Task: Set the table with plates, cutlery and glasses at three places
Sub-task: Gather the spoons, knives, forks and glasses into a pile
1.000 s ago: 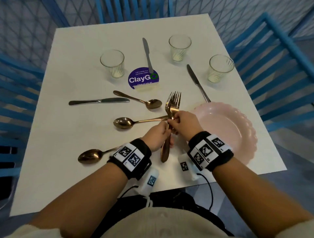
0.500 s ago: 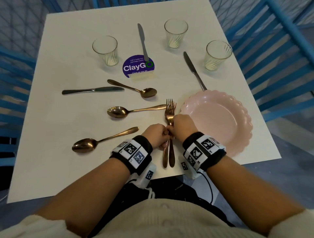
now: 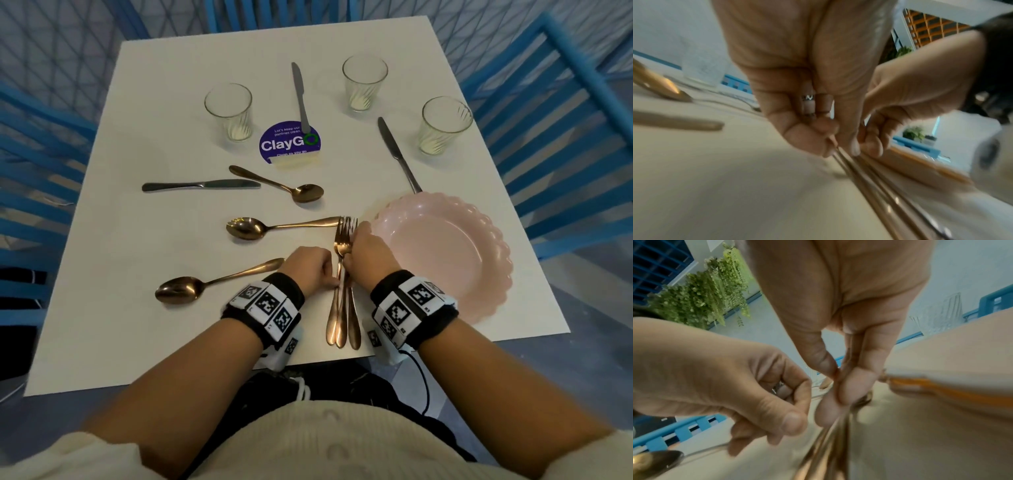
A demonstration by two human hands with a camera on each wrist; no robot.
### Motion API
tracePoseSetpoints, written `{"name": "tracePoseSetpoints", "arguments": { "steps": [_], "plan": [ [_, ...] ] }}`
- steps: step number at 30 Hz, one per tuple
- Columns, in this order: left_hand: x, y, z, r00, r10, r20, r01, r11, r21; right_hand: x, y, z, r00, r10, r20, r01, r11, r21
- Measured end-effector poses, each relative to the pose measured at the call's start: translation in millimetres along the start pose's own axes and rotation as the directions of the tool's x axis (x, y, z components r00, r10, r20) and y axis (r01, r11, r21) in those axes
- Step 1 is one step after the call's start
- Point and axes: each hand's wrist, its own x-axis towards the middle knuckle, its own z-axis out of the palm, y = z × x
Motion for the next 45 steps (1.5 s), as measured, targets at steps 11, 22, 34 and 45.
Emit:
{"name": "tracePoseSetpoints", "arguments": {
  "steps": [11,22,34,45],
  "plan": [
    [-42.9,-98.4,-55.0,0.955,-0.238,-0.18,0.276,0.933,0.23,41.0,-64.5,16.4,0.952,-0.302,0.049,0.306,0.945,-0.118],
    [-40.2,-113.4,-49.0,0.985,-0.169,-0.027,0.168,0.92,0.354,75.5,-83.2,29.9,0.952,-0.179,0.249,0.279,0.84,-0.464],
    [-32.3,-121.1,-59.8,0.993,-0.096,-0.067,0.114,0.925,0.363,75.1,-104.1,19.5,0.926,-0.374,0.042,0.377,0.922,-0.092],
    [-37.1,-105.4,-87.5,0.879,0.335,-0.339,-0.073,0.797,0.599,51.0,-122.8,7.3,0.944,-0.317,0.092,0.32,0.947,-0.024]
  ]
}}
